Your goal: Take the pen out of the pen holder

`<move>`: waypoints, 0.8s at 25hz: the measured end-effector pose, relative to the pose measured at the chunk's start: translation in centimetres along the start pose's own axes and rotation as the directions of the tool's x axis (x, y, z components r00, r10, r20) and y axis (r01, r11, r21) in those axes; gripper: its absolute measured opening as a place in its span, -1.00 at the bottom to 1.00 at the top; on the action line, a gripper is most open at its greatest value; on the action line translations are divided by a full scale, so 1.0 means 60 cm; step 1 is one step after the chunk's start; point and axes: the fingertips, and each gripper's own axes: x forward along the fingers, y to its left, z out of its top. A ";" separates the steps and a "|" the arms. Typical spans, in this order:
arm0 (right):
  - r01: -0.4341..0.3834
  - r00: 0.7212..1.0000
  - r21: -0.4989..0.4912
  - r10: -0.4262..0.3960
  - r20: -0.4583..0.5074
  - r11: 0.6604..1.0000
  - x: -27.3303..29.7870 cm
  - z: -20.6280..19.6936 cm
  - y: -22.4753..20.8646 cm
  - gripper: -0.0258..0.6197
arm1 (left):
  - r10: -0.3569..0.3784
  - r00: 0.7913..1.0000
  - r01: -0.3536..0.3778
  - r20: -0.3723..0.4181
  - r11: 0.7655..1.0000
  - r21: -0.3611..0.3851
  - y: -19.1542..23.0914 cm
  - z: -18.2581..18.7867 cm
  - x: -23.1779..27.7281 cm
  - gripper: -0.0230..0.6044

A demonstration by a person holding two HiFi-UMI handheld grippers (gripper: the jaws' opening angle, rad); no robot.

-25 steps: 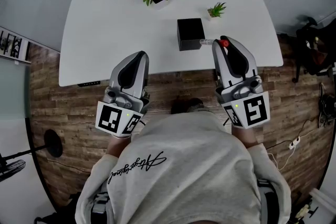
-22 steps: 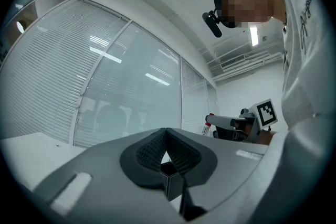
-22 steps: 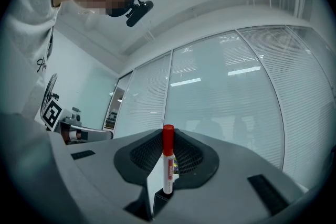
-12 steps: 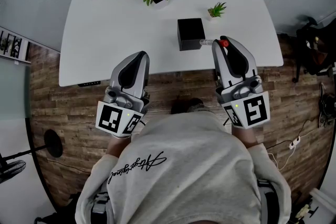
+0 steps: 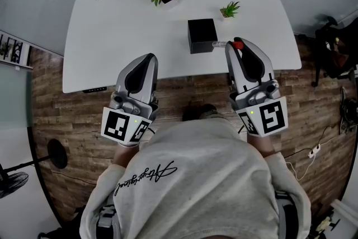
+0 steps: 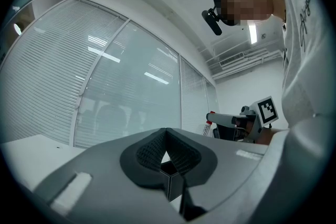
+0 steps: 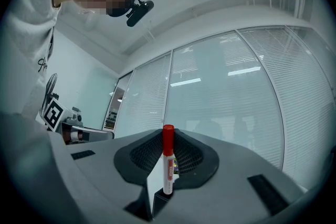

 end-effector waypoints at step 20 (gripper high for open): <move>0.015 1.000 0.012 -0.015 0.027 1.000 -0.008 0.009 -0.004 -0.74 | -0.002 1.000 0.002 0.002 1.000 -0.004 -0.001 -0.003 0.001 -0.97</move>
